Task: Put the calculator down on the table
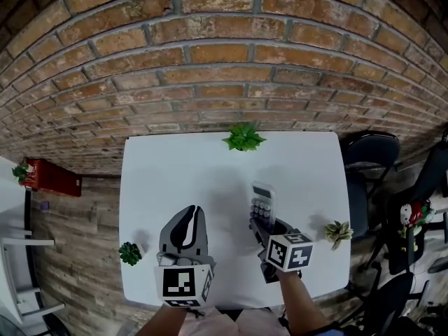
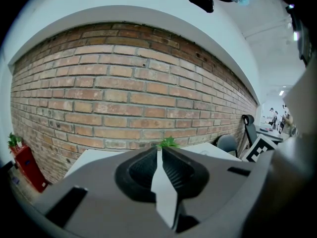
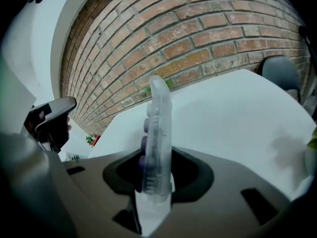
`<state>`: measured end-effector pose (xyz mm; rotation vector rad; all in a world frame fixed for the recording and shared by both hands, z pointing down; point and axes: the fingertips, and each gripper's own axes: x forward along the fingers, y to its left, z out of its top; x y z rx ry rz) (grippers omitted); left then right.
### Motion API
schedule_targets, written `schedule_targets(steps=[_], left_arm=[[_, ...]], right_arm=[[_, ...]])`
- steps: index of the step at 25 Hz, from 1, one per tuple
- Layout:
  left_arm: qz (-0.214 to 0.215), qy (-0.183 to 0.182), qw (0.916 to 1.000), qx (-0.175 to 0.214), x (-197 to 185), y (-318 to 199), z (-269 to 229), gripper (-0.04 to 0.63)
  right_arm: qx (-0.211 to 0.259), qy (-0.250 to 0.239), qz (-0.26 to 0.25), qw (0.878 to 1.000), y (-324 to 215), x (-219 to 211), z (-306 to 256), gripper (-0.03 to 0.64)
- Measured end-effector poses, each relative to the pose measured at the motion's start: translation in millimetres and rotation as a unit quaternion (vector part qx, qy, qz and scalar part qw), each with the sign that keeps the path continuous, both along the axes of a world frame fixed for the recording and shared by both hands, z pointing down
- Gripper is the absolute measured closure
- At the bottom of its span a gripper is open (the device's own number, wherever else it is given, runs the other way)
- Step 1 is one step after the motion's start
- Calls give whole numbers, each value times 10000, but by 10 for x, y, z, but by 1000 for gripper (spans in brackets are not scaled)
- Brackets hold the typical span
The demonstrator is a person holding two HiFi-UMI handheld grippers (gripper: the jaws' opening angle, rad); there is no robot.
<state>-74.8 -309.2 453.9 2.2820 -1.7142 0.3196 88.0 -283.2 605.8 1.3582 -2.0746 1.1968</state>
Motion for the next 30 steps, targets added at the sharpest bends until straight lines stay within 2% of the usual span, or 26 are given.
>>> schedule_targets(steps=[4, 11, 16, 24, 30], left_arm=[[4, -4, 10000, 53, -12, 4, -37, 557], [-34, -17, 10000, 77, -48, 20, -64, 558], [-21, -22, 9999, 103, -34, 31, -94, 557], [-1, -40, 9999, 149, -8, 67, -145, 557], [1, -25, 9998, 220, 14, 99, -207, 557]], right_arm=[[-195, -219, 116, 9995, -41, -1, 25, 472], [-211, -132, 95, 9996, -46, 14, 54, 466], [-204, 404, -95, 9989, -17, 76, 111, 409], [-202, 1260, -382, 9911, -4, 272, 133, 323], [27, 1531, -295, 9878, -31, 421, -18, 314]])
